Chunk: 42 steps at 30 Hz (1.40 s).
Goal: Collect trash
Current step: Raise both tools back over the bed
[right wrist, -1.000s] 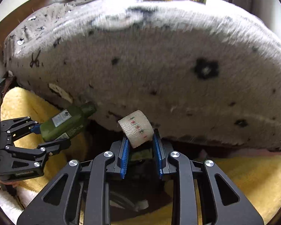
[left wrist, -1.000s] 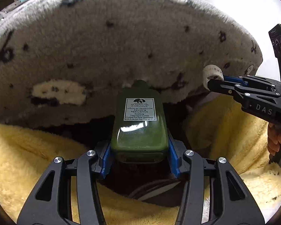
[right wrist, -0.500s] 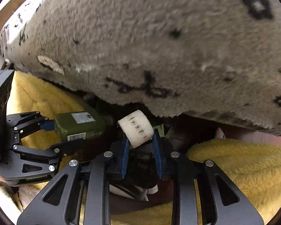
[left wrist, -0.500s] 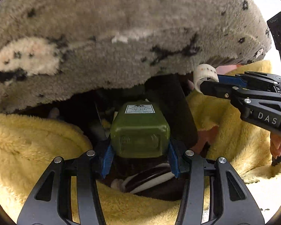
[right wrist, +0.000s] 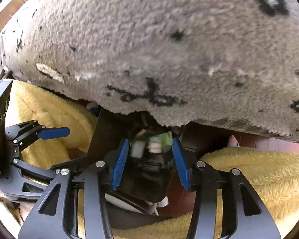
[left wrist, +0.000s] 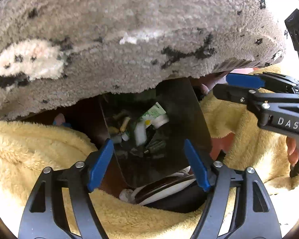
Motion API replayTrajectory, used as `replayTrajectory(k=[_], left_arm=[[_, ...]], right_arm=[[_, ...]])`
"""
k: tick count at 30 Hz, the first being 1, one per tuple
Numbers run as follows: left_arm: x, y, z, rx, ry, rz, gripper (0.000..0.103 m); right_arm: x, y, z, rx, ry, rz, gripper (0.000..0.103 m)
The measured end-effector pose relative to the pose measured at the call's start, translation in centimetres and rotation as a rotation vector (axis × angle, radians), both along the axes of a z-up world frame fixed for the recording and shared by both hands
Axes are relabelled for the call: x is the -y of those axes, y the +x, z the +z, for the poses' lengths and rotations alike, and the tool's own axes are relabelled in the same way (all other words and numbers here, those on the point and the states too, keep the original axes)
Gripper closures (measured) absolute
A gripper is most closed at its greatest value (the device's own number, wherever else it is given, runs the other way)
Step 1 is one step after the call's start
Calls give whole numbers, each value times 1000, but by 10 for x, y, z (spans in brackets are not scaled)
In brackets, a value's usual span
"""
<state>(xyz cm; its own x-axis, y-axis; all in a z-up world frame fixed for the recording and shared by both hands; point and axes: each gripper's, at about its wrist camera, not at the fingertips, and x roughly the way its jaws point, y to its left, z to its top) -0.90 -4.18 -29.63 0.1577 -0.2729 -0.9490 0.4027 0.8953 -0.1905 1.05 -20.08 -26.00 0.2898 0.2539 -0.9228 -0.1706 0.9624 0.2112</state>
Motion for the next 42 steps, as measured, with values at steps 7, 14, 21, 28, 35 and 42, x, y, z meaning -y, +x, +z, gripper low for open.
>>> replayTrajectory(k=[7, 14, 21, 28, 35, 42], left_arm=[[-1, 0, 35, 116, 14, -8, 22], [-6, 5, 89, 258, -1, -1, 19], [-13, 24, 147, 423, -20, 50, 16], [-17, 50, 191, 535, -46, 83, 16], [-24, 80, 214, 597, -58, 120, 15], [-27, 117, 213, 617, -52, 148, 15]], right_arm=[[19, 1, 37, 111, -36, -76, 31], [34, 4, 92, 266, -60, -113, 29], [43, 12, 147, 428, -98, -146, 29], [50, 43, 175, 492, -111, -169, 28], [56, 63, 189, 530, -85, -191, 26], [62, 92, 188, 561, -100, -230, 23]])
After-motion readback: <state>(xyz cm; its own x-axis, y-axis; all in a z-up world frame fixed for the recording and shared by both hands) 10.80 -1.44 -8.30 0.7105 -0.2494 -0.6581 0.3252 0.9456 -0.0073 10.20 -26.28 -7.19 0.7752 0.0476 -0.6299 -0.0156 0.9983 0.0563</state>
